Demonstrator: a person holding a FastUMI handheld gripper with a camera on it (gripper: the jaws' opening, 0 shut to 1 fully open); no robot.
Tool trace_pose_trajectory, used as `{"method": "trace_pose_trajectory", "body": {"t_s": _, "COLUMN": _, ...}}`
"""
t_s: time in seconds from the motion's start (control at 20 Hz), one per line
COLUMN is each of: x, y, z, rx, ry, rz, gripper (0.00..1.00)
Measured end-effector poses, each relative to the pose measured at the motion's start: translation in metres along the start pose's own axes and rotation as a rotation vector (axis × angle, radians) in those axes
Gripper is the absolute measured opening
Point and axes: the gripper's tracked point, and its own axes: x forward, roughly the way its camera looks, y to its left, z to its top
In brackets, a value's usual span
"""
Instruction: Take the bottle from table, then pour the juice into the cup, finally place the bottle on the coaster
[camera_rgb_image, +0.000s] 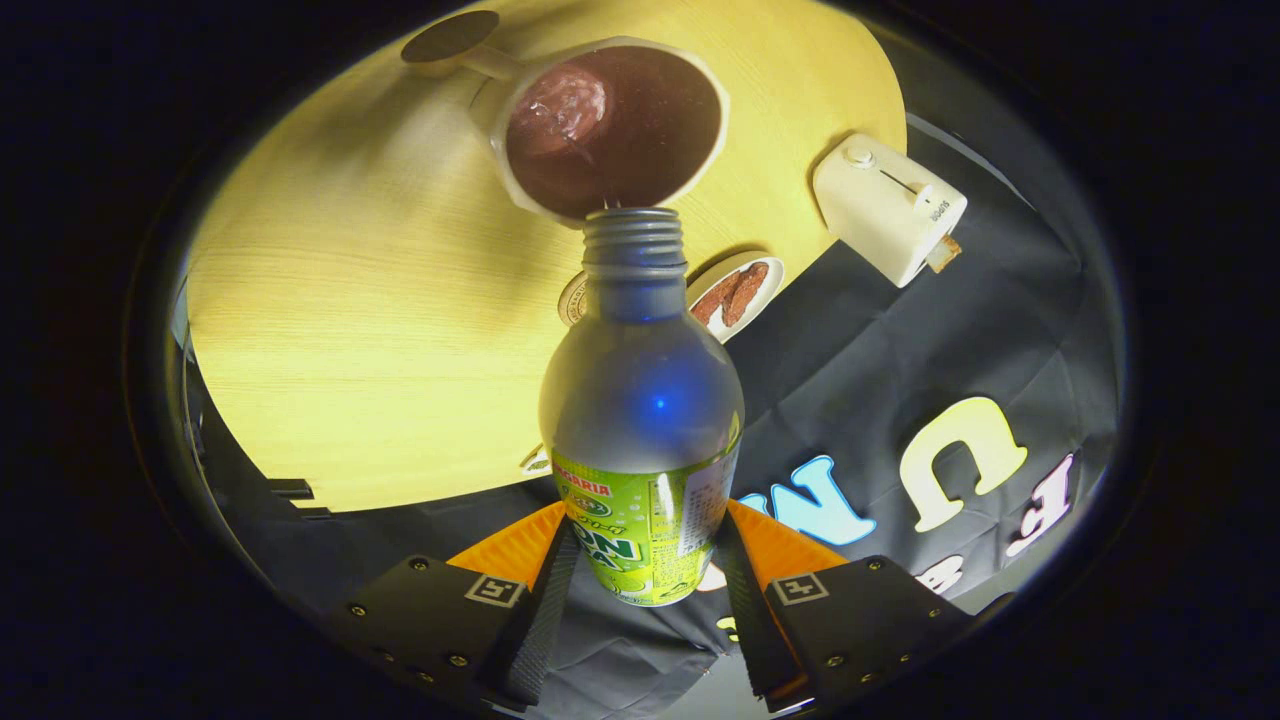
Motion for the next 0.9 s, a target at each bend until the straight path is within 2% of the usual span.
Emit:
{"method": "trace_pose_trajectory", "body": {"t_s": 0.45, "x": -0.0038, "y": -0.0055, "z": 0.0085, "rx": -0.041, "ry": -0.004, "rz": 0.017, "gripper": 0.74}}
{"method": "trace_pose_trajectory", "body": {"t_s": 0.9, "x": -0.0017, "y": -0.0065, "z": 0.0099, "rx": -0.027, "ry": -0.014, "rz": 0.018, "gripper": 0.74}}
